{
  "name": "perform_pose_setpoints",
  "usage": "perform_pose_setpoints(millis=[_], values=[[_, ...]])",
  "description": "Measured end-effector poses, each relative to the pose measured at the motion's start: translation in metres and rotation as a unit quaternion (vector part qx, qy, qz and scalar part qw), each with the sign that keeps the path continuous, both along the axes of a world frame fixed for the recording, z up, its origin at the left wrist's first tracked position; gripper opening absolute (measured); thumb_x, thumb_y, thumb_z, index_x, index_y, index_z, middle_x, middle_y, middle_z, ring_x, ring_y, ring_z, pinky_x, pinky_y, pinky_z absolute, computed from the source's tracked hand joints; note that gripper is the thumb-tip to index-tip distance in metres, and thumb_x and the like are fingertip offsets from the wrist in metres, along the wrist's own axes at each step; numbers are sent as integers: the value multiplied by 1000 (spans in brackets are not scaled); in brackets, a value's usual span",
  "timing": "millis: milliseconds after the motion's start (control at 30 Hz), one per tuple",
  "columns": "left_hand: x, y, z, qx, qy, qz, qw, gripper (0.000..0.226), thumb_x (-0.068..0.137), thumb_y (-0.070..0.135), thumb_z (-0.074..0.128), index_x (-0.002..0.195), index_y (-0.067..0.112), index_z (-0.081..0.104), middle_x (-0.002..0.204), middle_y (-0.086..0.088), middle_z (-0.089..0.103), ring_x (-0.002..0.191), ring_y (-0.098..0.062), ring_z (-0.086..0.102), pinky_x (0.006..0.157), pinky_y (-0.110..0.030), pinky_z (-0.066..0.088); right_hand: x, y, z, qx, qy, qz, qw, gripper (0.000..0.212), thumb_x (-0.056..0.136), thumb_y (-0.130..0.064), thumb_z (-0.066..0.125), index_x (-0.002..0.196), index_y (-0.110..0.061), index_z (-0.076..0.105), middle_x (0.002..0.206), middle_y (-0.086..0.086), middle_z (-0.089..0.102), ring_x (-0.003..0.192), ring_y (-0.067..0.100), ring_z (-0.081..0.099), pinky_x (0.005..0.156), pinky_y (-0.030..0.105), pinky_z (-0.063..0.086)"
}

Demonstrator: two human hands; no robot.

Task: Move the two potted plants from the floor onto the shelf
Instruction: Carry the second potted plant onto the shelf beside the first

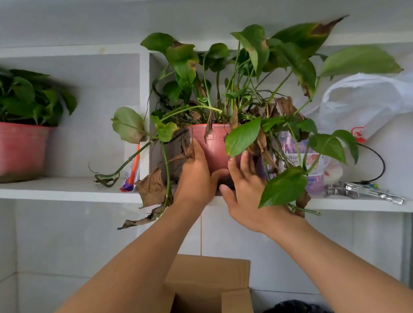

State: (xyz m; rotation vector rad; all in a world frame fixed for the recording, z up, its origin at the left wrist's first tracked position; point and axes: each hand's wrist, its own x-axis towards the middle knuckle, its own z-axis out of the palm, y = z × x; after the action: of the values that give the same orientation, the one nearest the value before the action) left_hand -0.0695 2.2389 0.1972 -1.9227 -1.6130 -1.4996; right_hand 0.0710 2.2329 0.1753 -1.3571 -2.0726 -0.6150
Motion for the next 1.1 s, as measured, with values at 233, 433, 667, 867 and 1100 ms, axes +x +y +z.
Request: perform_pose_setpoints(millis=[233, 433, 667, 867, 1100], values=[[0, -10, 0, -6, 38, 3, 999, 102, 87, 47, 64, 155, 3, 2, 127, -24, 59, 105, -35, 60, 75, -28, 44, 2, -10, 0, -15, 26, 29, 999, 73, 100, -46, 29, 157, -11, 0, 161, 23, -11, 149, 36, -10, 119, 55, 8], [4, -30, -7, -35, 89, 15, 995, 82, 97, 38, 53, 154, -1, 8, 158, -25, 23, 125, -43, 49, 96, -46, 46, 4, -11, 1, -18, 5, 25, 1000, 75, 100, -46, 31, 156, -10, -3, 160, 23, -14, 148, 37, -11, 119, 56, 6], [-1, -58, -29, -30, 245, -1, 969, 55, 106, 27, 28, 150, -5, 23, 162, -24, 7, 147, -34, 23, 114, -40, 31, 10, -11, 1, 1, -12, 38, 999, 74, 99, -44, 34, 156, -11, -1, 161, 21, -12, 149, 37, -10, 121, 53, 4], [1, -59, -24, -110, 275, 4, 955, 63, 104, 30, 24, 153, -5, 5, 162, -25, -10, 151, -33, 1, 121, -41, 19, 11, -14, 2, -36, -9, 53, 998, 69, 100, -36, 35, 156, -9, 5, 161, 22, -12, 149, 36, -8, 121, 52, 6], [3, -83, 0, -218, 271, 8, 937, 51, 102, 32, 33, 145, 4, 34, 149, -19, 30, 141, -39, 26, 111, -46, 29, 25, -54, -19, -98, 10, 112, 989, 69, 100, -24, 44, 157, -10, 9, 164, 10, -5, 151, 24, -5, 123, 38, 7]])
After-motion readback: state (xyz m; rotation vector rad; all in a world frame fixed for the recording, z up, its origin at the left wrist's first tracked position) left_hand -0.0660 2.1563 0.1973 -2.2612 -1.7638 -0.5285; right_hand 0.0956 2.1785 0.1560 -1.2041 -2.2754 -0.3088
